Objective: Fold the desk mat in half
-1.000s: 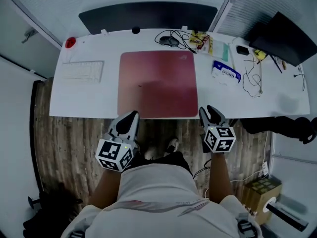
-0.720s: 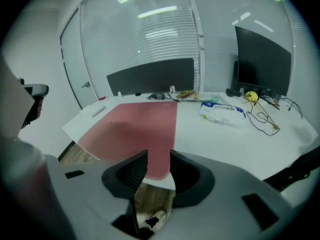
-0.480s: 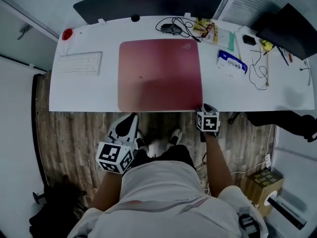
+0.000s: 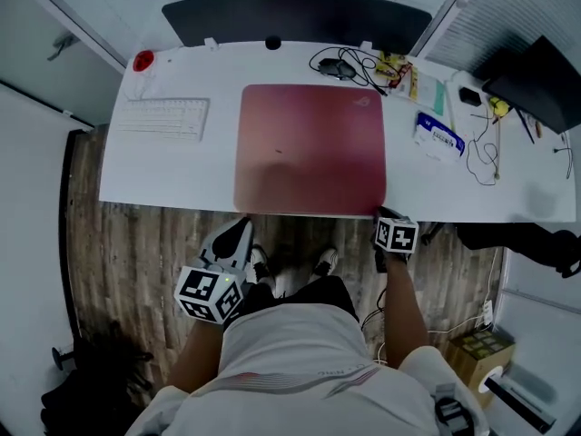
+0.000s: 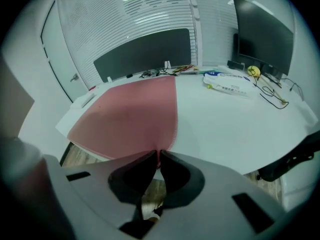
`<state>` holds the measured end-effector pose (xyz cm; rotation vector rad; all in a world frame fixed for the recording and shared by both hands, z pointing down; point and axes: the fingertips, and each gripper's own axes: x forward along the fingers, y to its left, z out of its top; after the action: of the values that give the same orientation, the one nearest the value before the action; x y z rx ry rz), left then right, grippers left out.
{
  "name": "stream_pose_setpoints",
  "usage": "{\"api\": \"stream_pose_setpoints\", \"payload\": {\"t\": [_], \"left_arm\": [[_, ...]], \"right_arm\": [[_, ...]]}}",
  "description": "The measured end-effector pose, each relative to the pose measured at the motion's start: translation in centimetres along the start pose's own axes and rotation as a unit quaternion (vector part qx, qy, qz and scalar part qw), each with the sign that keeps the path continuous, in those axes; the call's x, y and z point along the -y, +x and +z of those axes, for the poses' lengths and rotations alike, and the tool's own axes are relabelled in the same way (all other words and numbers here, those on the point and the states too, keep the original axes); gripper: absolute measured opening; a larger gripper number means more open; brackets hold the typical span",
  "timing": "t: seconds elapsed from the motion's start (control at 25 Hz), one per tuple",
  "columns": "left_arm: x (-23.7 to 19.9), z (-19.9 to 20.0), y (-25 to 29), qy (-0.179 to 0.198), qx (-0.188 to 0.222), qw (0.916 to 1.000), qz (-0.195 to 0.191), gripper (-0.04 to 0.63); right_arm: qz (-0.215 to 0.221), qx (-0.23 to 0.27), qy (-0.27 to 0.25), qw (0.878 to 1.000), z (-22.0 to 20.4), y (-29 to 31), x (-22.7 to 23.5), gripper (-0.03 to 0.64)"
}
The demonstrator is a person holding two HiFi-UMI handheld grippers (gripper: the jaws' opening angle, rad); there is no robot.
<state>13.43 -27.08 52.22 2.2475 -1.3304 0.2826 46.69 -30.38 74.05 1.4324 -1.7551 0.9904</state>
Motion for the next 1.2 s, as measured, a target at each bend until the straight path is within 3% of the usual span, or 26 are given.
{"api": "stream_pose_setpoints", "payload": {"t": [0.2, 0.36, 0.64, 0.96, 1.2], "left_arm": [[-0.1, 0.6, -0.1, -0.006, 0.012, 0.9998, -0.014, 0.015], [-0.6, 1.6, -0.5, -0.005, 0.024, 0.9996, -0.013, 0.015], [-2.1, 2.9, -3.0, 0.015, 0.044, 0.9989, 0.000, 0.015], [-6.5, 2.7, -7.8, 0.018, 0.059, 0.9967, 0.054, 0.015], [-9.6, 2.0, -11.2, 0.007, 0.072, 0.9935, 0.088, 0.015]], "right_arm": [[-0.008, 0.046, -0.017, 0.999, 1.8, -2.4, -1.3, 0.077], [0.027, 0.103, -0.028, 0.994, 4.4, -5.1, -4.9, 0.077], [0.090, 0.156, -0.083, 0.980, 8.7, -7.6, -13.4, 0.077], [0.165, 0.149, -0.135, 0.966, 10.8, -5.5, -22.6, 0.077], [0.151, 0.157, -0.185, 0.958, 11.5, -3.6, -28.0, 0.077]]}}
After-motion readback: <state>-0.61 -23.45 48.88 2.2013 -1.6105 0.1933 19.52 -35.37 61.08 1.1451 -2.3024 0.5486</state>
